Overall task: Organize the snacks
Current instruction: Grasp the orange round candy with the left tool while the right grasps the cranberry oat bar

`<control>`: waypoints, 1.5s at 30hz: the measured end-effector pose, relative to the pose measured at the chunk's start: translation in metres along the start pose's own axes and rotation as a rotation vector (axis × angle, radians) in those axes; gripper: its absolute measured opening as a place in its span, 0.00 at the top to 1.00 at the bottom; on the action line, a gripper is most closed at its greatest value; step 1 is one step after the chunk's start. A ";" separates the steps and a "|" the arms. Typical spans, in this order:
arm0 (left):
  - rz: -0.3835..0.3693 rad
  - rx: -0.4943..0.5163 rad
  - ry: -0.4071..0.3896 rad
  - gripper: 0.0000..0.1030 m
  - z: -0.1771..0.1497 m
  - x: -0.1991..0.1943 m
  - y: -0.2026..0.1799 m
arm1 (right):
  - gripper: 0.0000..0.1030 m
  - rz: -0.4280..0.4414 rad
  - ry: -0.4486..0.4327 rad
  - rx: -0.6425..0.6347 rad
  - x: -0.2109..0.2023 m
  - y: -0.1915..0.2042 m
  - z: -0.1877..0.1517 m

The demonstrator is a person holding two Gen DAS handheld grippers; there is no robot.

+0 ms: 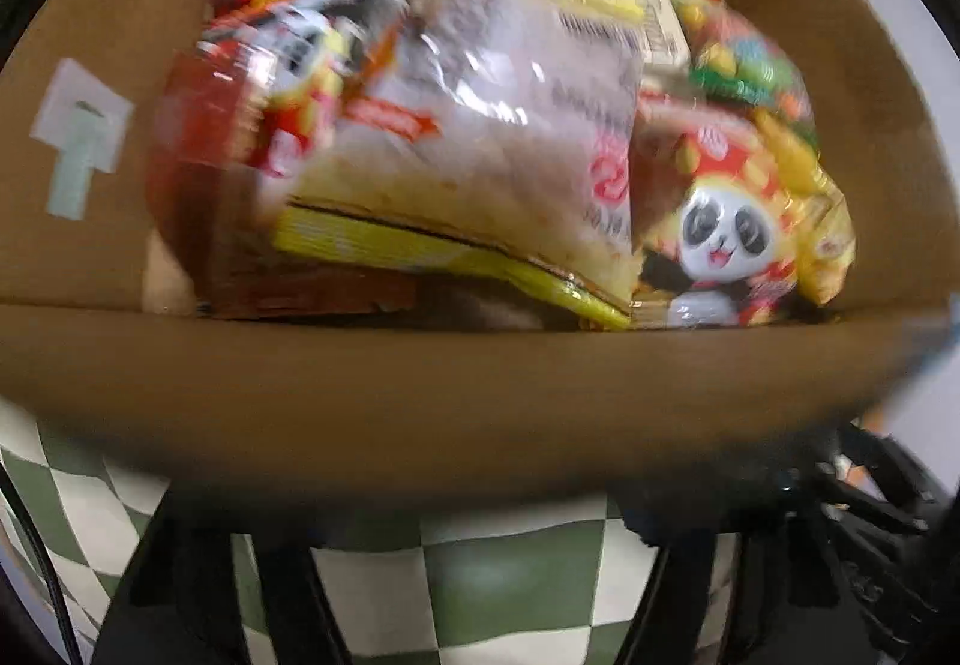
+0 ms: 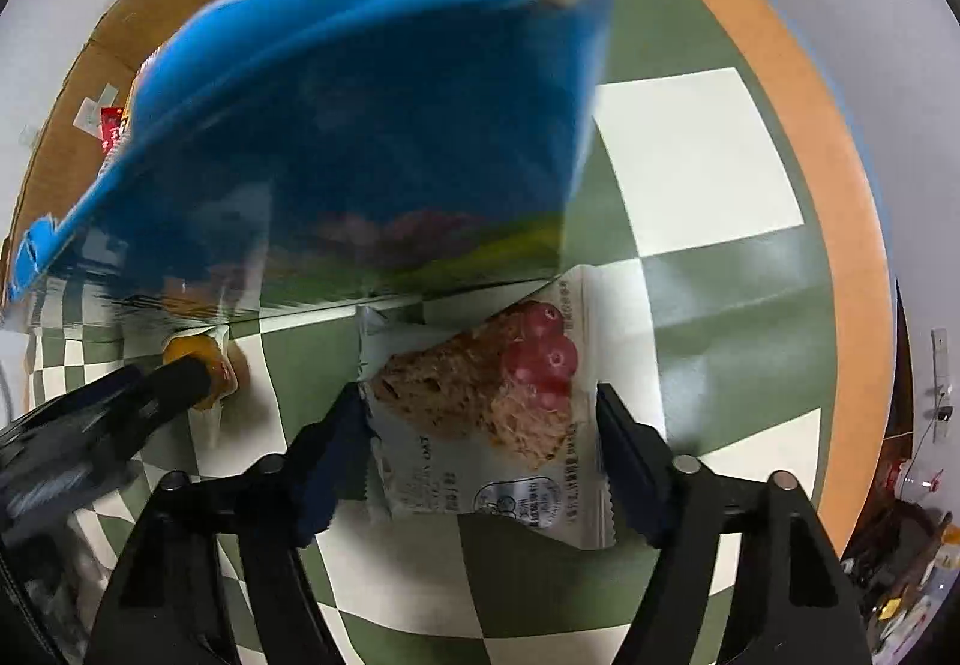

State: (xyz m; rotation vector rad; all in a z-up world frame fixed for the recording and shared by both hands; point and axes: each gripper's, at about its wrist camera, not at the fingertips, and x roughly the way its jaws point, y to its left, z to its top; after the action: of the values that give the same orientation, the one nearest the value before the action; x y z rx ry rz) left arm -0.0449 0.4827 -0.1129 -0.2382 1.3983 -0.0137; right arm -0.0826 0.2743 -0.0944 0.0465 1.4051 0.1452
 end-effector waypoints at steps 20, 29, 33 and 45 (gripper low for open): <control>-0.286 -0.260 0.044 0.34 -0.086 -0.037 0.052 | 0.33 0.083 0.139 -0.034 0.000 -0.005 -0.093; -0.129 -0.318 -0.013 0.30 -0.038 -0.011 0.041 | 0.18 0.084 0.108 0.034 0.016 -0.019 -0.080; -0.047 -0.198 -0.026 0.51 -0.043 -0.007 0.024 | 0.18 0.067 0.107 0.031 0.020 -0.006 -0.082; -0.106 -0.079 0.107 0.54 -0.143 -0.019 0.031 | 0.31 0.039 0.132 -0.065 0.022 0.031 -0.106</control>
State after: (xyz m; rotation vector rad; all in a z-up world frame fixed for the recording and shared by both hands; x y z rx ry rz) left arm -0.1916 0.4927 -0.1219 -0.3817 1.4932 -0.0597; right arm -0.1859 0.3018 -0.1300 0.0105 1.5308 0.2293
